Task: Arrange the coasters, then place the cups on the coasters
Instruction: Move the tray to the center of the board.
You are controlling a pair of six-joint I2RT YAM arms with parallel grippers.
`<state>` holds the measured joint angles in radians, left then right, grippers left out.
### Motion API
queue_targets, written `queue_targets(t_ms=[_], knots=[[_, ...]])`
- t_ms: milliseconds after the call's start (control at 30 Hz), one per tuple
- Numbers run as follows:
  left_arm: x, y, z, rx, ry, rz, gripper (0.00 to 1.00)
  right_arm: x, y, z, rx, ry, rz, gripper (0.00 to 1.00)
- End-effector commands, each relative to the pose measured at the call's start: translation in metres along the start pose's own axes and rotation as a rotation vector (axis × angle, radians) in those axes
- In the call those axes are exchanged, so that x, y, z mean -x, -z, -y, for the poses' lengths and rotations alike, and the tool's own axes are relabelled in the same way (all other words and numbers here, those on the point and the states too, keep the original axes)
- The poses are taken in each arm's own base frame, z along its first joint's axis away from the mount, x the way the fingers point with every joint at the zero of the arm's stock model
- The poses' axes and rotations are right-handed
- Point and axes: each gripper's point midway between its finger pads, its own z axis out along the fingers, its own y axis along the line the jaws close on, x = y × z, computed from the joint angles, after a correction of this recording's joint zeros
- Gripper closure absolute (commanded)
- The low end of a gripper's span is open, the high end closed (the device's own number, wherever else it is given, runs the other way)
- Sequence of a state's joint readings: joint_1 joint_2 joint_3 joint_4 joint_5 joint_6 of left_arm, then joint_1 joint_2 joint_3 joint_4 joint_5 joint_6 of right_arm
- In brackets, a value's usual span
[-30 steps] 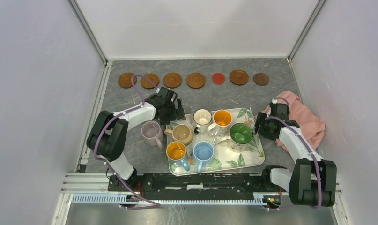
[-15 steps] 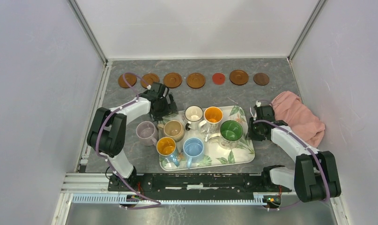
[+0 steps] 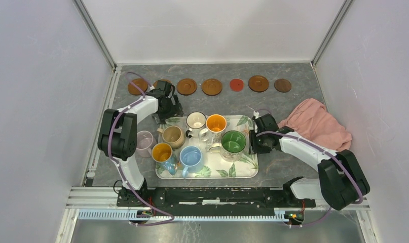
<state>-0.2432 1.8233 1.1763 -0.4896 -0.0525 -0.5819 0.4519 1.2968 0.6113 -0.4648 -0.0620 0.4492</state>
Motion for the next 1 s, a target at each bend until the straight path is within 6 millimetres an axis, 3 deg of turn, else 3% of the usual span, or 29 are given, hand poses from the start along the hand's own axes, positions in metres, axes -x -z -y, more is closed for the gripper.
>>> queue_targets(t_ms=[0, 133, 300, 467, 533, 700, 833, 967], knots=[[-0.015, -0.023, -0.008, 0.033, -0.049, -0.090, 0.00, 0.018, 0.014, -0.013, 0.035, 0.018, 0.015, 0.53], [-0.008, -0.022, 0.003, -0.003, -0.066, -0.086, 0.00, 0.064, 0.023, -0.004, 0.015, -0.035, 0.092, 0.50], [-0.012, -0.019, 0.011, -0.031, -0.085, -0.110, 0.00, 0.142, 0.029, -0.004, 0.013, -0.075, 0.215, 0.51], [-0.019, -0.014, 0.014, -0.038, -0.107, -0.122, 0.00, 0.205, 0.008, -0.005, -0.024, -0.037, 0.257, 0.51], [-0.020, -0.013, 0.014, -0.035, -0.113, -0.126, 0.00, 0.220, -0.004, -0.005, -0.037, -0.019, 0.256, 0.51], [-0.020, -0.011, 0.013, -0.025, -0.107, -0.126, 0.00, 0.227, -0.035, -0.001, -0.072, 0.029, 0.191, 0.51], [-0.018, -0.012, 0.012, -0.014, -0.098, -0.125, 0.00, 0.207, -0.043, -0.008, -0.069, 0.073, 0.146, 0.50], [-0.017, -0.016, 0.012, -0.007, -0.092, -0.126, 0.00, 0.179, -0.046, -0.003, -0.098, 0.087, 0.100, 0.50]])
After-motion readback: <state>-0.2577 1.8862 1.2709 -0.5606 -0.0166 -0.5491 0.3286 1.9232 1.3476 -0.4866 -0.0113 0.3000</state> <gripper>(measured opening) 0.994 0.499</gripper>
